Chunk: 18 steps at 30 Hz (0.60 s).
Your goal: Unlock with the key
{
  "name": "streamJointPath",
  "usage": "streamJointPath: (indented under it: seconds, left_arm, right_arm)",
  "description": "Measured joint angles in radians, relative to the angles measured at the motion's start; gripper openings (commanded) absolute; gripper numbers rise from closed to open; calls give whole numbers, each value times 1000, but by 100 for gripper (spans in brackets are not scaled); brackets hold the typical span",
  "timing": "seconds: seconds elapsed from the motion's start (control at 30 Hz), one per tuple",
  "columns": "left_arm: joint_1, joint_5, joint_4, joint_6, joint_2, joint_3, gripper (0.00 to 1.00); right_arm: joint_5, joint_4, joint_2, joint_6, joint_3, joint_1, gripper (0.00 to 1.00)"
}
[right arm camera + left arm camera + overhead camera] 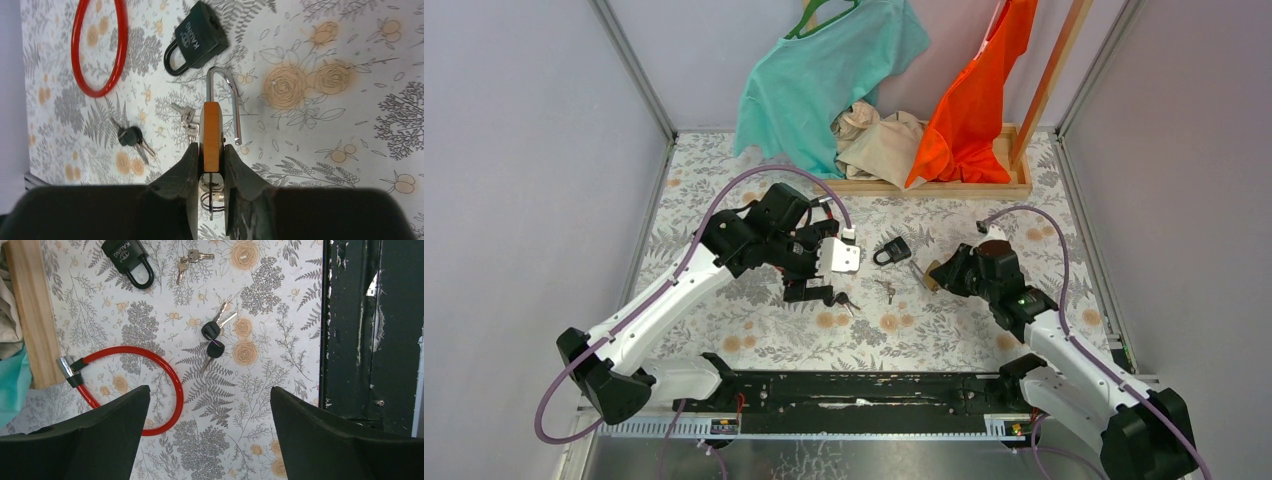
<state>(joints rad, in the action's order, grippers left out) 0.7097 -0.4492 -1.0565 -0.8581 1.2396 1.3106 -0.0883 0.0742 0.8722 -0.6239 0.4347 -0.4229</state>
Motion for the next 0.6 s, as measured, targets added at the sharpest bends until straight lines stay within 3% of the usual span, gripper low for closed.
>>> streamJointPath:
  seconds: [0.43, 0.6]
  left_arm:
    - [-18, -8, -34, -17, 2, 0, 94]
    - [-23, -7, -37, -33, 2, 0, 94]
  right_arm:
    - [-3, -128, 37, -88, -116, 144, 0]
    - [-10, -155, 37, -77, -130, 145, 16]
